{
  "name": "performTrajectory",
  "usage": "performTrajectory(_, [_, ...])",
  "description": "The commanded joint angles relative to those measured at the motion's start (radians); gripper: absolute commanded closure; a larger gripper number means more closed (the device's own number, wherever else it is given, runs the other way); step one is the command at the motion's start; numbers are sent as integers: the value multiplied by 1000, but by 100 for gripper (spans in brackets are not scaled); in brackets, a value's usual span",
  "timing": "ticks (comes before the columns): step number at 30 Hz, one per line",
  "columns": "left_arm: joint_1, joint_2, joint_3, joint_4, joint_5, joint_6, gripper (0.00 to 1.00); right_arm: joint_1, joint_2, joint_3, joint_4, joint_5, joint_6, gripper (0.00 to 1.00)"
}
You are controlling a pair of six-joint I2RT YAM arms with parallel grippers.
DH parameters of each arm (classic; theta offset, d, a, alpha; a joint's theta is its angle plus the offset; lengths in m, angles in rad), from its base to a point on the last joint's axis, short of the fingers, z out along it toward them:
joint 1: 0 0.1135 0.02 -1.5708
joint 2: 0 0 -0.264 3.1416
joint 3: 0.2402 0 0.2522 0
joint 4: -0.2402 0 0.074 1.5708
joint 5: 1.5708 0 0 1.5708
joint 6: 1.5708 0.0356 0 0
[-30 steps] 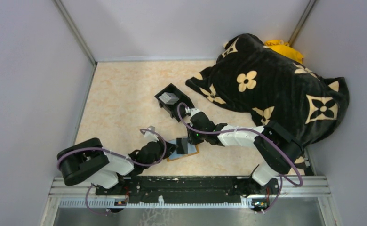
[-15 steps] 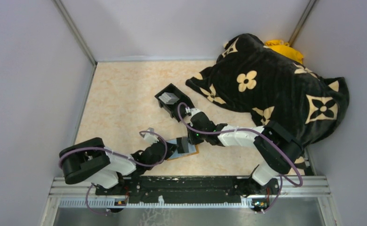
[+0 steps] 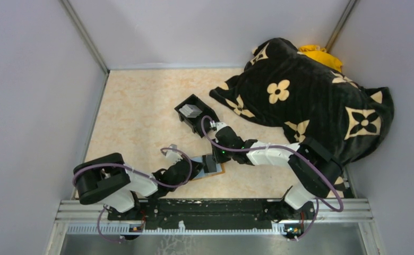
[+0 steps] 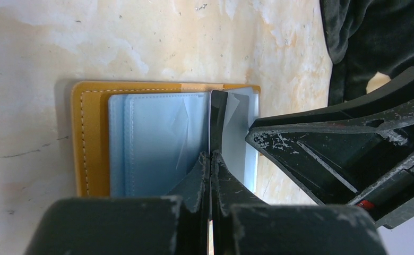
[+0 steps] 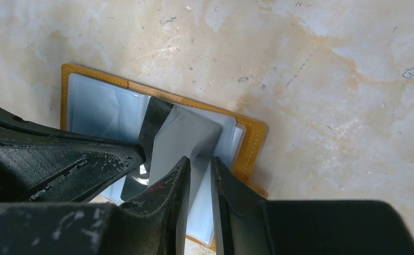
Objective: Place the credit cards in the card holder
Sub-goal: Insert the credit card into the card holder.
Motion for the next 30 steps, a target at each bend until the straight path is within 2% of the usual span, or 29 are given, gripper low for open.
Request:
performTrajectory(1, [-13,36,16,-69,-21,-20,100,-2,-57,-8,-40,43,-6,77])
performTrajectory(16, [-17,52,45,-124,-35,-40,100,-49,-137,-42,-94,119,-39,73])
performTrajectory(30, [-17,53,48,-133,-37,-44,100,-70,-139,-89,-72,94,-31,73])
